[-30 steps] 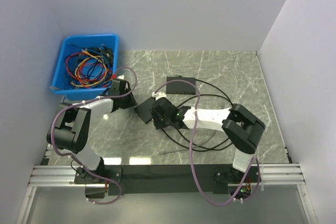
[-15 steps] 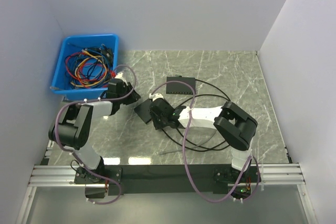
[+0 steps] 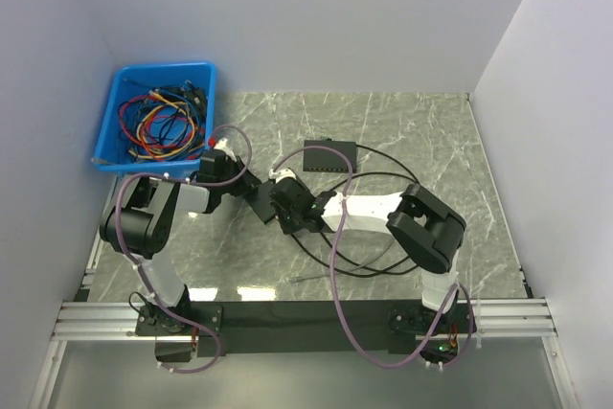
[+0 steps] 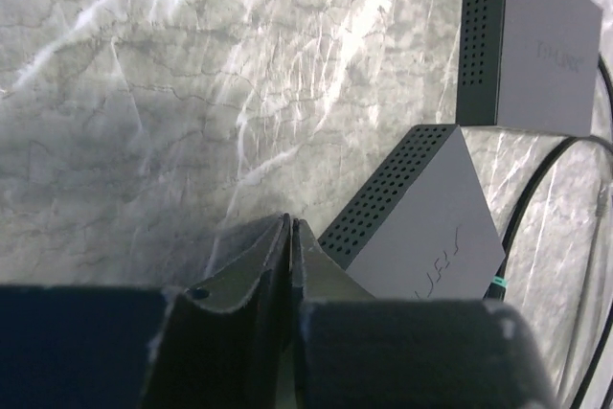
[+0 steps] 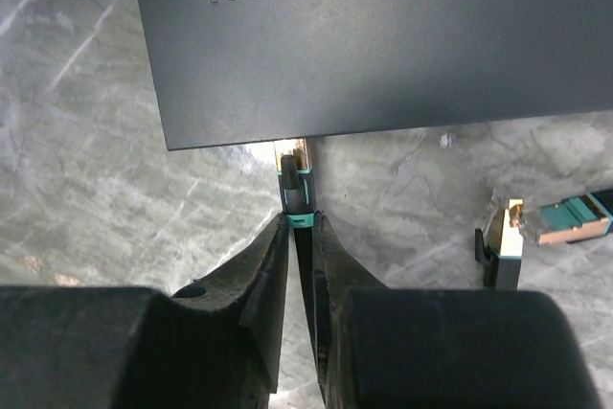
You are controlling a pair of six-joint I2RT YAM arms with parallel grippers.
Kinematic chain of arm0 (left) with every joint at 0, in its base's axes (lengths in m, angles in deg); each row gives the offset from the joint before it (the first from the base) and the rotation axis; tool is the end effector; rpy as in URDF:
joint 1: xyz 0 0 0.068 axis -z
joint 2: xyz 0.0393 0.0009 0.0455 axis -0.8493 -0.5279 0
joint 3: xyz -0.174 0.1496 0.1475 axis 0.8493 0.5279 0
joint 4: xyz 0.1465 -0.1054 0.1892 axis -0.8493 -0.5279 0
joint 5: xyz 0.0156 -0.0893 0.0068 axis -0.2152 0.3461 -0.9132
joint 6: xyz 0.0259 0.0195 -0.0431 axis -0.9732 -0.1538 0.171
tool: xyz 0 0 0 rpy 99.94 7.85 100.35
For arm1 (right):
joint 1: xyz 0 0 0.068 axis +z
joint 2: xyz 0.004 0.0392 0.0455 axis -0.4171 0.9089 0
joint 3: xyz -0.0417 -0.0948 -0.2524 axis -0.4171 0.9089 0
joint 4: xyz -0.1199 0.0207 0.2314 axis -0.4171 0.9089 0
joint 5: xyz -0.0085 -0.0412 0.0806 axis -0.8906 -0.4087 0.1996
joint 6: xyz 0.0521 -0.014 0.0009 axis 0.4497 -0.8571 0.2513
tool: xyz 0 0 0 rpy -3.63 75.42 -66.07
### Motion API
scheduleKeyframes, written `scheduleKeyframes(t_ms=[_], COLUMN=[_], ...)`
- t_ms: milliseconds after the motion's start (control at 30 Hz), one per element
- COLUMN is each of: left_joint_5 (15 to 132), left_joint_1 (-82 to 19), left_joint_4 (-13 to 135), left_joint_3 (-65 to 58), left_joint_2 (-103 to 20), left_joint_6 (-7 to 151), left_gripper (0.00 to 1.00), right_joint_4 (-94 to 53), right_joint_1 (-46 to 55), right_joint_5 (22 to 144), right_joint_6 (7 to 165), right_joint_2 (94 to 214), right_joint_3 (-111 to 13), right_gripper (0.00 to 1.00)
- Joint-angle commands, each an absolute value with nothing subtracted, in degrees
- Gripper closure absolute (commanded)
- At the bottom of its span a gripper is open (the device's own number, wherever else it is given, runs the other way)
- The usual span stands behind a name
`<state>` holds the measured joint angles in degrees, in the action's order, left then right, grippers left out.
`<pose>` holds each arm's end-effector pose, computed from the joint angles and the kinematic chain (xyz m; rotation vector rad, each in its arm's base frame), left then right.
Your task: Insert the plug into the switch port
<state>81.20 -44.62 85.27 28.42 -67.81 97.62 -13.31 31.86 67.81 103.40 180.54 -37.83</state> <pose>0.3209 -0.0873 0.1234 -0.3114 2.2500 -0.7964 0.2182 0.3218 0.1570 -0.6390 2.4229 0.4544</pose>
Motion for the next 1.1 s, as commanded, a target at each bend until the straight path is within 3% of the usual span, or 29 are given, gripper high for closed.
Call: scheduleKeyframes(t_ms=[0, 433, 1067], left_joint_5=[83.47, 82.77, 83.39], left_joint_1=[-43.81, -37.92, -35.55], left_joint_4=[86.22, 91.84, 97.73], left_joint_3=[31.18, 39.00, 42.61], left_joint_2=[-69.04, -69.03, -71.67], left_joint_6=[98.73, 101.37, 102.51], left_gripper=[0.89, 0.99, 0.99], right_joint_4=[-13.54, -10.82, -10.90], right_joint_1=[32.30, 32.30, 31.16], right_joint_5=[66.00, 62.66, 61.78], right_joint_6=[103.65, 105.93, 107.08], right_joint_2=[181.93, 184.48, 190.01], right_joint_3=[-40.86, -46.83, -55.10], right_gripper=[0.88, 0.95, 1.00])
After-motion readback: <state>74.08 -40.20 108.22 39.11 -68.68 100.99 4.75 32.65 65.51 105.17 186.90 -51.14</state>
